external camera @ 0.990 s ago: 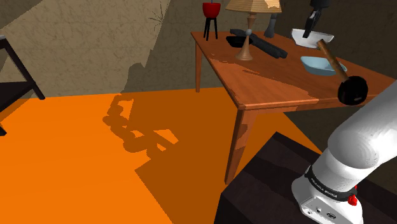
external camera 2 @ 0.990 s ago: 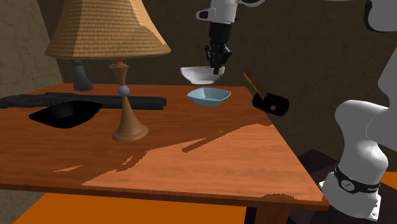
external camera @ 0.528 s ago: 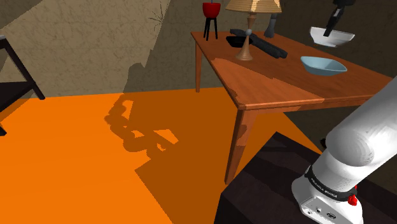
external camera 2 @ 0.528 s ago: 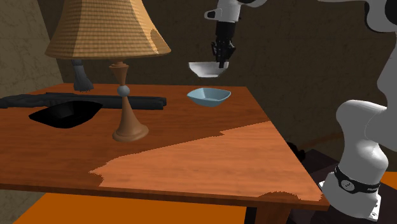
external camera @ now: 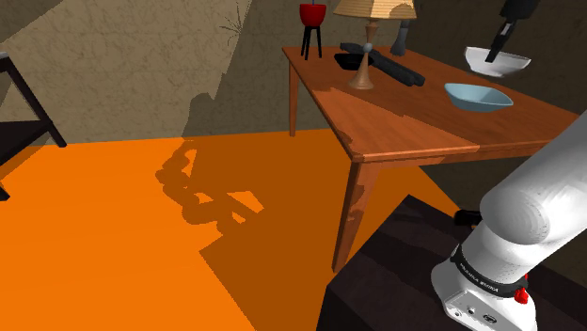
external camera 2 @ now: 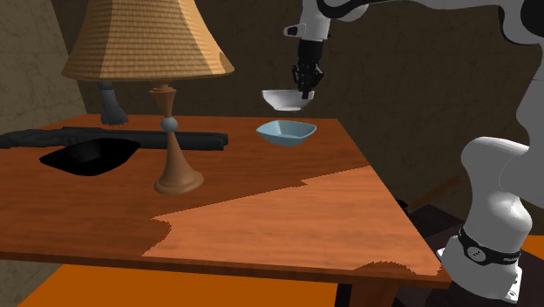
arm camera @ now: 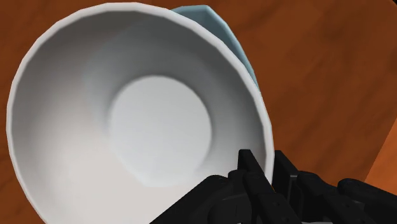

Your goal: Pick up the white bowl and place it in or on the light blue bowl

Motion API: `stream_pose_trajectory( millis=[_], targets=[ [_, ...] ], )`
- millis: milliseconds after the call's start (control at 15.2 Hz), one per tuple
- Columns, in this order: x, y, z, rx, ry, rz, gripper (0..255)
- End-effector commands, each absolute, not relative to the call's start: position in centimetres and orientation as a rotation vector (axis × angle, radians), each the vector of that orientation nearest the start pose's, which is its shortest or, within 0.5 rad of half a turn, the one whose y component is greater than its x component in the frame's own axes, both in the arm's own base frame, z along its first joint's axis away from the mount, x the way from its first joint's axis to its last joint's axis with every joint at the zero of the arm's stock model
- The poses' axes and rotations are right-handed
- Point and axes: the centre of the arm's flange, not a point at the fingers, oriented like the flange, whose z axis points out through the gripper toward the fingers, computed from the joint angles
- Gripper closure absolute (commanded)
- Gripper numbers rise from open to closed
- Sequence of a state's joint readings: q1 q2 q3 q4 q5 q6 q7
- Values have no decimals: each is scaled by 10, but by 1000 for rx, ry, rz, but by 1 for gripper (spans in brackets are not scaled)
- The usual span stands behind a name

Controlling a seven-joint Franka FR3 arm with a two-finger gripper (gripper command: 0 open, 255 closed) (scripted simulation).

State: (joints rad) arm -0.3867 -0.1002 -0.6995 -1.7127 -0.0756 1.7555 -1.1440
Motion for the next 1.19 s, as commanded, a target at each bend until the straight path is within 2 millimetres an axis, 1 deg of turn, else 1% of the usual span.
stream_pose_trajectory(
  millis=[0,726,792,1122],
  targets=[
    [233,-495,606,-3252,-108,-72,255],
    [233,-495,548,-3252,-108,-72,255],
    [233,-495,538,-3252,-108,-72,255],
    [233,-495,538,-3252,-108,-72,255]
  ],
)
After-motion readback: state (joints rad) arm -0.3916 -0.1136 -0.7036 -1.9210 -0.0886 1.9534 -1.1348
